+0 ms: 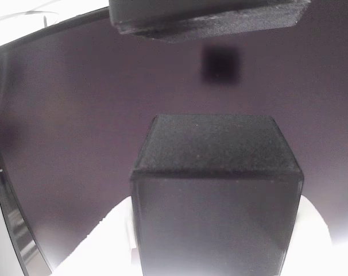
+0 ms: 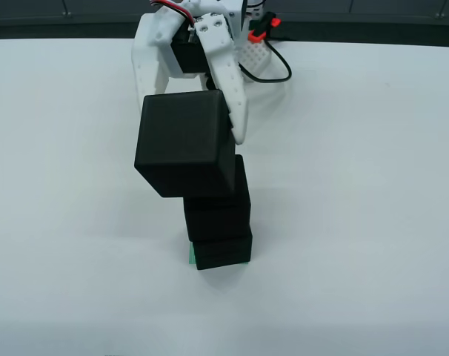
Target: Stack 3 Blocks on the chosen place.
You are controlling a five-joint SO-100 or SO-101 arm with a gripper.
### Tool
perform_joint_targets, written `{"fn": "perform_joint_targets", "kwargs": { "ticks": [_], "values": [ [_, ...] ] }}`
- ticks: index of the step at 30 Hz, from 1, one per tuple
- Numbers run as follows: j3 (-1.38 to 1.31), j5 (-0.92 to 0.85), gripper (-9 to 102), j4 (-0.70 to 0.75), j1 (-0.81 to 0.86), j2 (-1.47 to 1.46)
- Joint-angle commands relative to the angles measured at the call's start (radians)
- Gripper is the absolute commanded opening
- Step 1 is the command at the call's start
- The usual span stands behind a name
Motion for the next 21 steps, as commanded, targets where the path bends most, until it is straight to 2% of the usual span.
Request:
{"fn": "perform_joint_targets", "kwargs": {
  "ticks": [1, 16, 21],
  "values": [
    [-0.009, -0.008, 25, -0.064, -0.018, 0.008],
    [0.121, -0.077, 25, -0.347, -0.035, -0.126],
    [0.133, -0.091, 28, -0.377, -0.032, -0.138]
  ]
}}
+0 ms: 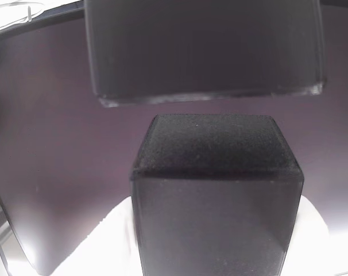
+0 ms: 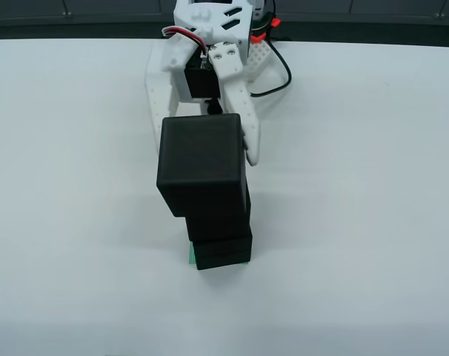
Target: Stack 3 Blocks on the chosen place.
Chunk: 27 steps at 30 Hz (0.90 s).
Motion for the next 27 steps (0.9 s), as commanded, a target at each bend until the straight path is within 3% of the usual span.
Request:
{"fn": "perform_joint_targets", "kwargs": {
  "ticks": [1, 8, 27],
  "values": [
    [0.008, -0.012, 30, -0.055, -0.002, -0.005],
    [0.081, -0.057, 40, -0.192, 0.021, -0.005],
    [0.132, -0.067, 40, -0.316, 0.06, 0.009]
  ]
}}
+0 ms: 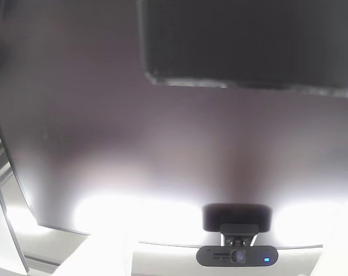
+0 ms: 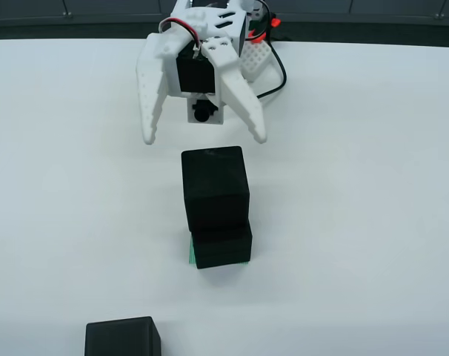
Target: Stack 3 Blocks on the chosen place.
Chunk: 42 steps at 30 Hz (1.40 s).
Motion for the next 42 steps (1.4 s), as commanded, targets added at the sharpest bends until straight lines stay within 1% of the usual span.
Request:
{"fn": "perform_joint_targets", "kwargs": {
  "ticks": [1, 10, 14, 17, 22, 27, 30, 33, 38, 40, 42],
  "values": [
    [-0.002, -0.006, 40, -0.026, 0.017, 0.015],
    [-0.002, -0.006, 40, -0.029, 0.051, 0.017],
    [-0.037, -0.006, 40, 0.063, 0.086, 0.017],
    [-0.132, 0.002, 40, 0.199, 0.121, 0.002],
    [-0.407, 0.015, 40, 0.606, 0.179, -0.072],
    [-0.663, 0.049, 40, 0.894, 0.213, -0.232],
    [-0.83, 0.126, 40, 0.989, 0.219, -0.376],
    [-0.963, 0.196, 40, 1.054, 0.232, -0.483],
    [-1.131, 0.281, 40, 1.144, 0.245, -0.607],
    [-1.193, 0.319, 40, 1.193, 0.247, -0.657],
    [-1.27, 0.35, 40, 1.273, 0.245, -0.716]
  ]
}}
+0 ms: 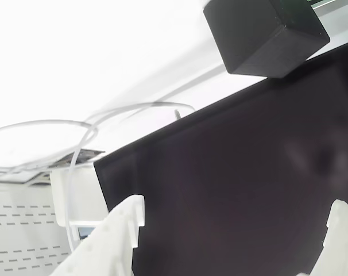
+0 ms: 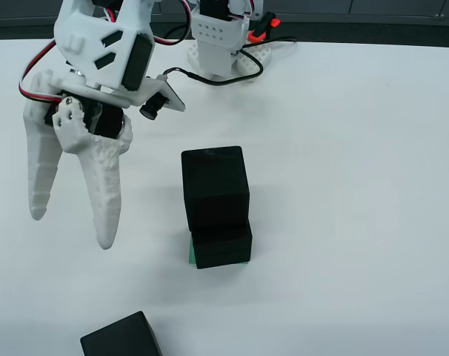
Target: Stack 3 Blocks on the chosen place.
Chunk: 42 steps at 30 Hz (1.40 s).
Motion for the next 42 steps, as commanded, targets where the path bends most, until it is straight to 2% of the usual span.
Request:
{"fn": "perform_joint_targets", "kwargs": {
  "ticks": [1, 10, 15, 29, 42],
  "values": [
    [-0.166, 0.078, 40, 0.104, 0.005, -0.074],
    [-0.474, 0.342, 40, 0.39, -0.017, -0.325],
    [-0.578, 0.422, 40, 0.479, -0.046, -0.405],
    [-0.807, 0.44, 40, 0.526, -0.137, -0.529],
    [-0.927, 0.716, 40, 0.568, -0.118, -0.649]
  ]
}}
